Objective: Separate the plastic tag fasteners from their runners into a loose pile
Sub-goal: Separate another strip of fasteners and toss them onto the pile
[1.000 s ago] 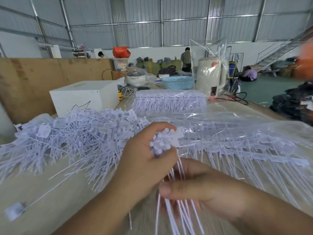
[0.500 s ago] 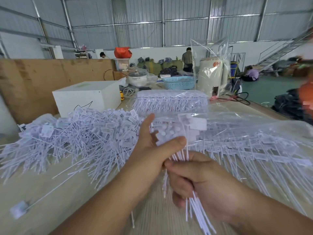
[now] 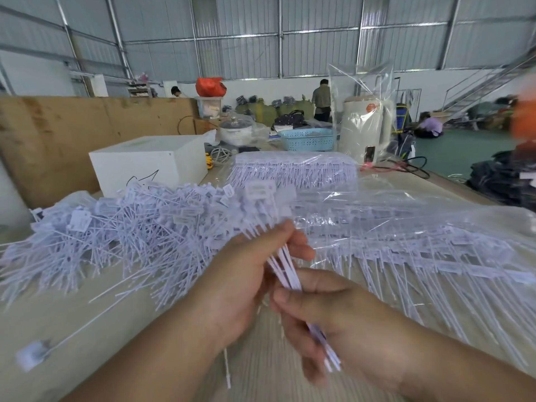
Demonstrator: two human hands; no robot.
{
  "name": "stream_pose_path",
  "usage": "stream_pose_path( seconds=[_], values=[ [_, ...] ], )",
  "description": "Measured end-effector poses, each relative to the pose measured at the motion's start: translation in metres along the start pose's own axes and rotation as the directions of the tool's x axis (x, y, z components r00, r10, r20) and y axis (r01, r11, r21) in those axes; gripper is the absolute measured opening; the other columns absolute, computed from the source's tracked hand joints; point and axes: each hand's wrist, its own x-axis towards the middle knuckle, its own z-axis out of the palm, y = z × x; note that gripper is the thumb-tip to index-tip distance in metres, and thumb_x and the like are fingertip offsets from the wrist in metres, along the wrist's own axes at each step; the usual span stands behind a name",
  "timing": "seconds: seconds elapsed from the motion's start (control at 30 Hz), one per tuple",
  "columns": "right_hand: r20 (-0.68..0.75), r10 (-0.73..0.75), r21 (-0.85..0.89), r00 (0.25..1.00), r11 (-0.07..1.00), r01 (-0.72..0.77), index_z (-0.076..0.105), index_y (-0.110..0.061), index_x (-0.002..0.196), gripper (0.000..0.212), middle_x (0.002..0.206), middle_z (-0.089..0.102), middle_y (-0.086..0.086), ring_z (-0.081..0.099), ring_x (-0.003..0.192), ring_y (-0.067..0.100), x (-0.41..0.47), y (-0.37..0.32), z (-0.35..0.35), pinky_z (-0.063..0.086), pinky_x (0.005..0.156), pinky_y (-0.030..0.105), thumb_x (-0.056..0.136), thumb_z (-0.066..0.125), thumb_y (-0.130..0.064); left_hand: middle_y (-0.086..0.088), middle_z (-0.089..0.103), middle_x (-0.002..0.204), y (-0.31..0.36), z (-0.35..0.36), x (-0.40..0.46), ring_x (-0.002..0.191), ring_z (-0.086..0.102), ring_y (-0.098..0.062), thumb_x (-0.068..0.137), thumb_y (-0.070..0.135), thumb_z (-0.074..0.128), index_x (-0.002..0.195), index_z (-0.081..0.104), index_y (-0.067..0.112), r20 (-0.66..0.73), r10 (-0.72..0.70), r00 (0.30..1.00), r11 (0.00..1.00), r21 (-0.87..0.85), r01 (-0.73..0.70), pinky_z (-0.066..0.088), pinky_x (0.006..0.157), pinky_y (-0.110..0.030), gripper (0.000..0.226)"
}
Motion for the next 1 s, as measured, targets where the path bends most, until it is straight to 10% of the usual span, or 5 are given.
stream_pose_path(
  seconds=[0.13, 0.3, 0.43, 0.67, 1.0],
  values=[
    [-0.061, -0.053, -0.004, 0.997, 0.999, 0.053, 0.061, -0.012, 0.106, 0.022, 0.052, 0.045, 0.002, 0.041, 0.044, 0.012, -0.002, 0.003, -0.008, 0.04, 0.04, 0.023, 0.087, 0.058, -0.024, -0.009, 0.071, 0.066, -0.008, 0.01, -0.005, 0.045, 0.065, -0.017, 0.087, 0.035, 0.062, 0.077, 0.074, 0.017, 0.072, -0.023, 0.997, 0.981, 0.191, 0.009, 0.048, 0.043, -0.021, 0.024],
    [-0.042, -0.039, -0.249, 0.998, 0.968, 0.028, 0.069, -0.017, 0.088, 0.016, 0.069, 0.06, 0.004, 0.058, 0.065, 0.016, -0.006, -0.001, -0.013, 0.053, 0.056, 0.032, 0.08, 0.067, -0.031, -0.004, 0.056, 0.048, 0.008, -0.029, 0.014, 0.038, 0.051, -0.016, 0.095, 0.026, 0.055, 0.075, 0.065, 0.007, -0.259, 0.045, 0.965, 0.987, 0.162, -0.003, 0.04, 0.043, -0.024, 0.029],
    [-0.184, -0.201, -0.579, 0.962, 0.813, 0.059, 0.067, -0.03, 0.089, 0.004, 0.066, 0.062, -0.007, 0.058, 0.063, 0.011, -0.009, 0.002, -0.023, 0.052, 0.064, 0.035, 0.087, 0.069, -0.033, 0.0, 0.044, 0.041, 0.022, -0.079, 0.028, 0.031, 0.036, -0.015, 0.093, 0.024, 0.061, 0.076, 0.062, -0.001, -0.455, 0.14, 0.88, 0.804, 0.571, 0.167, 0.028, 0.045, -0.024, 0.03],
    [-0.223, -0.363, -0.831, 0.905, 0.556, 0.018, 0.065, -0.023, 0.082, 0.011, 0.061, 0.06, -0.006, 0.047, 0.046, 0.003, -0.011, -0.003, -0.036, 0.036, 0.047, 0.016, 0.092, 0.062, -0.025, -0.01, 0.059, 0.106, 0.014, -0.098, 0.027, 0.104, 0.052, -0.033, 0.09, 0.049, 0.054, 0.115, 0.056, 0.009, -0.437, 0.407, 0.802, 0.071, 0.891, 0.449, 0.043, 0.078, -0.038, 0.047],
    [-0.353, -0.284, -0.927, 0.891, 0.236, -0.292, 0.06, -0.024, 0.097, 0.018, 0.102, 0.06, -0.006, 0.06, 0.091, 0.013, -0.002, 0.001, -0.06, 0.052, 0.078, 0.034, 0.096, 0.045, -0.035, -0.002, 0.017, 0.159, -0.009, -0.091, 0.034, 0.143, 0.013, -0.03, 0.093, 0.054, 0.044, 0.139, 0.045, 0.035, -0.272, 0.321, 0.907, -0.092, 0.944, 0.316, 0.02, 0.114, -0.05, 0.05]
  ],
)
